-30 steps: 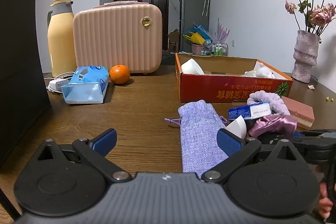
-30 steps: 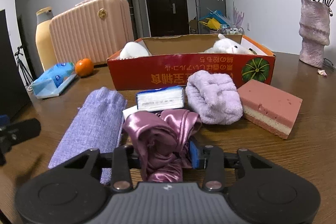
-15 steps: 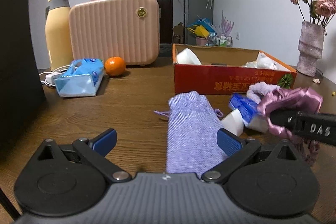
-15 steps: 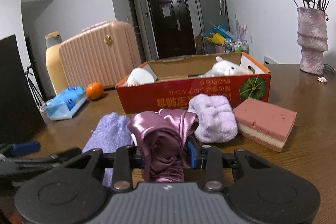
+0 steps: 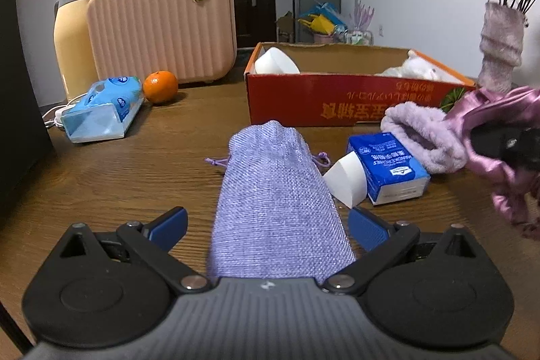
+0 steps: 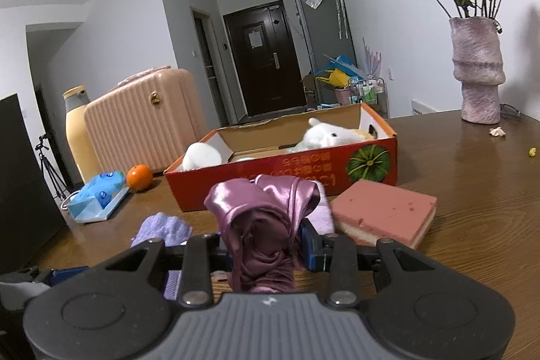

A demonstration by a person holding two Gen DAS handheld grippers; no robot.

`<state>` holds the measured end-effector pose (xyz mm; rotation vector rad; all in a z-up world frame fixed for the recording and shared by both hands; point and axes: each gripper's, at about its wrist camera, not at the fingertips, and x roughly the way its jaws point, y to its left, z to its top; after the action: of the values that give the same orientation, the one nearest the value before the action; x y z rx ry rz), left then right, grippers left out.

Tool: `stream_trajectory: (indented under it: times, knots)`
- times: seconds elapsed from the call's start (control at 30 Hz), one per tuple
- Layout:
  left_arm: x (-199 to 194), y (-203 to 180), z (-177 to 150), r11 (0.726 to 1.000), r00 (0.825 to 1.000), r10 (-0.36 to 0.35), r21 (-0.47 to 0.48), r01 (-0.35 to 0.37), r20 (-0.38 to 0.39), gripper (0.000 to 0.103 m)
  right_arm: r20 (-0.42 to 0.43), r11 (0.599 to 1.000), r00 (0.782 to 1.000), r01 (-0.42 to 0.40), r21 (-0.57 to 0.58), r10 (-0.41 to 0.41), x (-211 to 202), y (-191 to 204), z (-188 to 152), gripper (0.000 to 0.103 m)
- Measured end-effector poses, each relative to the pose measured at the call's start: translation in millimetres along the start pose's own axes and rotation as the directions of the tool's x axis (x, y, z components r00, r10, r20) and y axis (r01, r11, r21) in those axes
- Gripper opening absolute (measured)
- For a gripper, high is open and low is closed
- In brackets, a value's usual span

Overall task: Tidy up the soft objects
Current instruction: 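Close the left gripper on the lavender drawstring pouch and lift it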

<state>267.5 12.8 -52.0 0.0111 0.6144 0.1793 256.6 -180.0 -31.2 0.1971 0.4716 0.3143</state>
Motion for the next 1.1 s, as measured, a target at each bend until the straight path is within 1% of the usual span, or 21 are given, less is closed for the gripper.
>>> stream_trajectory:
  times: [0.17, 0.23, 0.3, 0.5, 0.57, 0.77, 0.8, 0.9, 0.97, 1.1]
  knots:
    - [14, -12, 2, 1.0, 0.999, 0.014, 0.014, -0.013, -0.05, 0.103, 0.005, 1.0, 1.0, 0.009, 0.01, -0.009, -2, -11, 2, 0.035]
    - [18, -13, 1, 0.999, 0.997, 0.024, 0.027, -0.023, -0.067, 0.103, 0.004, 1.0, 1.0, 0.012, 0.012, -0.012, -1, -13, 2, 0.035]
    - [20, -11, 1, 0.999, 0.996, 0.03, 0.018, -0.028, -0.08, 0.103, 0.004, 1.0, 1.0, 0.015, 0.014, -0.015, -1, -14, 2, 0.035]
    - [22, -7, 1, 1.0, 0.995, -0.005, -0.006, 0.004, -0.104, 0.102, -0.005, 1.0, 1.0, 0.02, 0.011, -0.02, 2, -17, 1, 0.035]
    - [21, -5, 1, 1.0, 0.994, -0.022, -0.018, 0.02, -0.104, 0.096, -0.008, 1.0, 1.0, 0.023, 0.009, -0.023, 4, -17, 0, 0.035]
    - [18, 1, 2, 0.997, 0.992, -0.064, -0.044, 0.06, -0.112, 0.082, -0.028, 0.999, 0.999, 0.045, 0.015, -0.044, 11, -21, -2, 0.035]
    - [18, 2, 2, 0.997, 0.992, -0.068, -0.046, 0.064, -0.11, 0.081, -0.032, 0.999, 0.998, 0.048, 0.016, -0.047, 12, -22, -3, 0.035]
    - [16, 4, 3, 0.996, 0.992, -0.071, -0.052, 0.066, -0.106, 0.074, -0.039, 0.998, 0.998, 0.051, 0.02, -0.05, 13, -23, -3, 0.035]
    - [14, 6, 4, 0.996, 0.992, -0.077, -0.061, 0.071, -0.102, 0.066, -0.04, 0.999, 0.998, 0.051, 0.019, -0.05, 13, -23, -3, 0.035]
    - [7, 14, 6, 0.993, 0.992, -0.093, -0.083, 0.086, -0.086, 0.055, -0.048, 0.998, 0.997, 0.054, 0.019, -0.053, 15, -23, -4, 0.035]
